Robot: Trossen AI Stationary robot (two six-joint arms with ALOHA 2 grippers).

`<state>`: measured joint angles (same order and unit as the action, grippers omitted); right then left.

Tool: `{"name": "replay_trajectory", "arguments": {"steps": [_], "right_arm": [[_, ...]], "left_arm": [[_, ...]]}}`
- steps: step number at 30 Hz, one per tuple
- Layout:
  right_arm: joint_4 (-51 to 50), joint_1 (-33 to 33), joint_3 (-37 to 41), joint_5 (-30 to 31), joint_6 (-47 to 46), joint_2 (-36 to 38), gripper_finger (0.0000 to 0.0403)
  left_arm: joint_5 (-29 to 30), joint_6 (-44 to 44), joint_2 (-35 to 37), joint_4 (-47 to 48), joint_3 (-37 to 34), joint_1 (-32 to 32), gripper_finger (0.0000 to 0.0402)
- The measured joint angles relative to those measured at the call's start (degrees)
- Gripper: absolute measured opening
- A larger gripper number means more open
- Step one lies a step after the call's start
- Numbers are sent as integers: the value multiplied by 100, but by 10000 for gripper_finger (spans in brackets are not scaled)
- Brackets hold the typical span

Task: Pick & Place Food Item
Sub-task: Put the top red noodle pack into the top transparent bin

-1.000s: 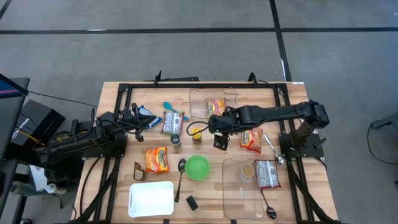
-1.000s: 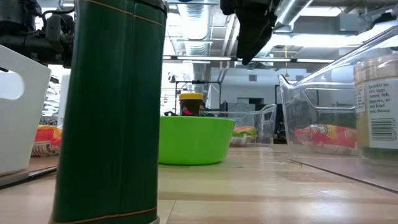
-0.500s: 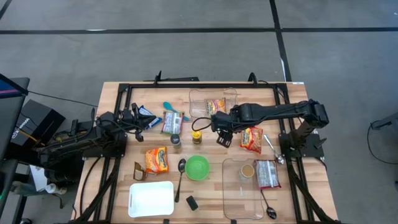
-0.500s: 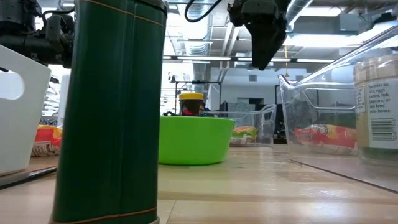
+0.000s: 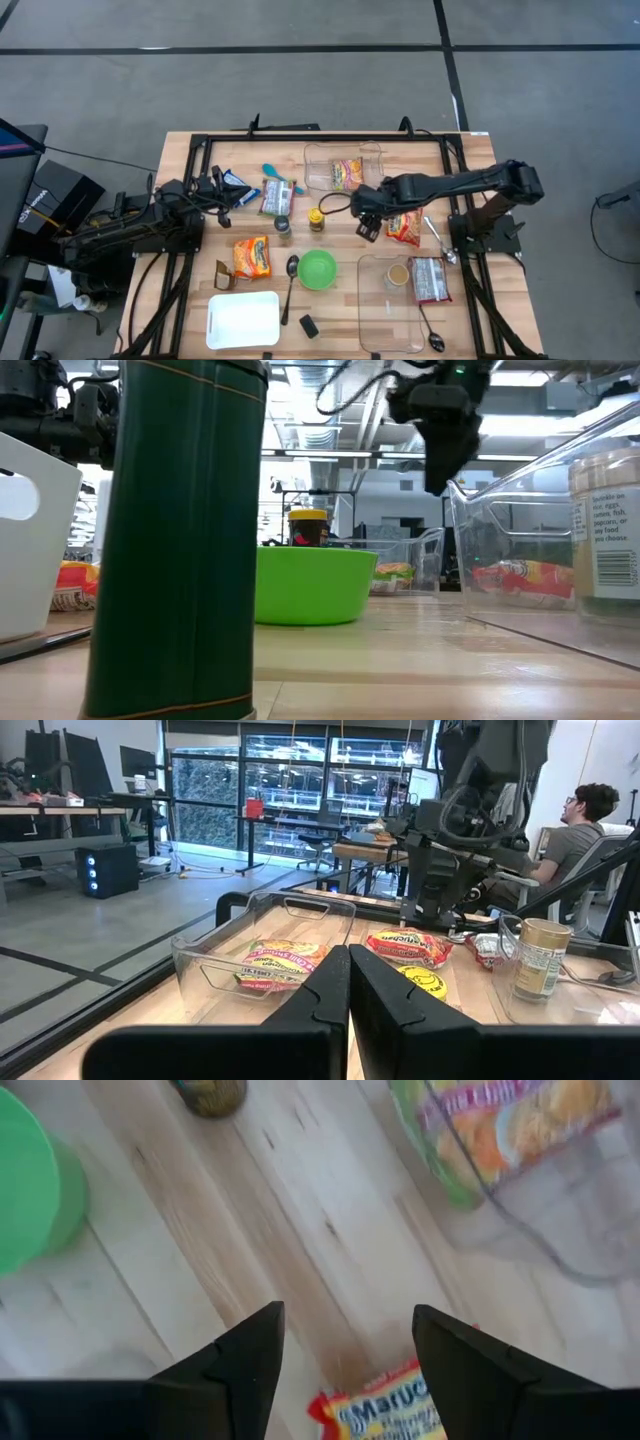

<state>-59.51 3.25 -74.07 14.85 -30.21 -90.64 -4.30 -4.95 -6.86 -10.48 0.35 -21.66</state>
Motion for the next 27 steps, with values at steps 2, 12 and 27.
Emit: {"name": "replay_trajectory", "arguments": {"steps": [2, 12, 27], "right_arm": [[234, 0, 307, 0, -230, 231, 215], [-40, 0, 1422, 11, -2167, 893, 215], [-267, -3, 1649, 21, -2469, 513, 215]], "left_arm": [[-1, 0, -10, 3, 1, -1, 1], [-1, 0, -42, 0, 0, -1, 1], [-1, 0, -43, 0, -1, -1, 1]]}}
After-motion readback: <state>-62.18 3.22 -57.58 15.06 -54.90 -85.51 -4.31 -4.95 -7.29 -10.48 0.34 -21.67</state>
